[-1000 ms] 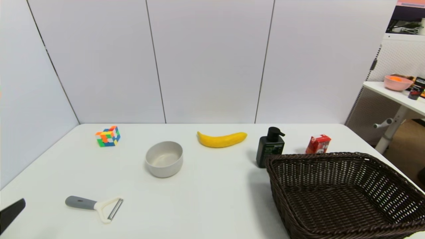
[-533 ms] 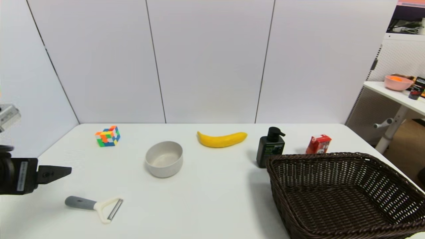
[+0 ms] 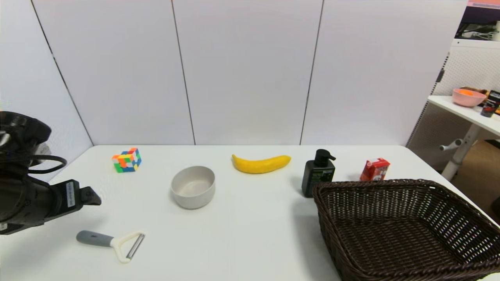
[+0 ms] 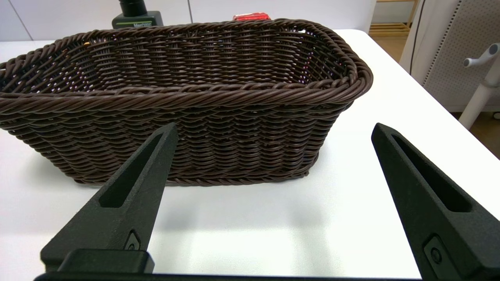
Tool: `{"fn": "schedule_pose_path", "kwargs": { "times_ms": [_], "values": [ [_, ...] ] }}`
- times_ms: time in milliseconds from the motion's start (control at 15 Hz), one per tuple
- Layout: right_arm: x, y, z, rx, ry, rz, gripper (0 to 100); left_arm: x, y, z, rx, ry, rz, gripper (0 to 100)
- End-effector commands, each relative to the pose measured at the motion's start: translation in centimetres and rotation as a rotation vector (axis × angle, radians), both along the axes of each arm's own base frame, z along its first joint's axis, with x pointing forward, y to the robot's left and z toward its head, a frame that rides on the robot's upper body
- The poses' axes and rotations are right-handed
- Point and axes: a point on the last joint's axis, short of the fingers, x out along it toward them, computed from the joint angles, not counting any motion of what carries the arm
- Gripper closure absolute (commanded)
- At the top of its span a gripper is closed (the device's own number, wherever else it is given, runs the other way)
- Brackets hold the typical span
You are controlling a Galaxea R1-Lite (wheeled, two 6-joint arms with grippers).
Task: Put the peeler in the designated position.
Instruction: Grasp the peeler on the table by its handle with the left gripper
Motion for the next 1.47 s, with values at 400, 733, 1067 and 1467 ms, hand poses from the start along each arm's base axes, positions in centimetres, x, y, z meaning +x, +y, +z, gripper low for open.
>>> {"fn": "schedule_pose_path", "kwargs": {
  "times_ms": [400,733,1067,1467],
  "values": [
    [0.0,0.0,0.0,0.0,0.003,0.0,0,3.1,-0.4,-3.7,0.041,0.117,0.158,0],
    [0.0,0.0,0.0,0.0,0.003,0.0,0,3.4,-1.8,-4.5,-0.05,0.107,0.285,0],
    [0.0,0.0,0.0,0.0,0.003,0.0,0,3.7,-1.9,-5.8,-0.061,0.136,0.342,0],
    [0.0,0.0,0.0,0.0,0.003,0.0,0,3.6,-3.0,-6.2,-0.099,0.135,0.384,0]
  ]
}}
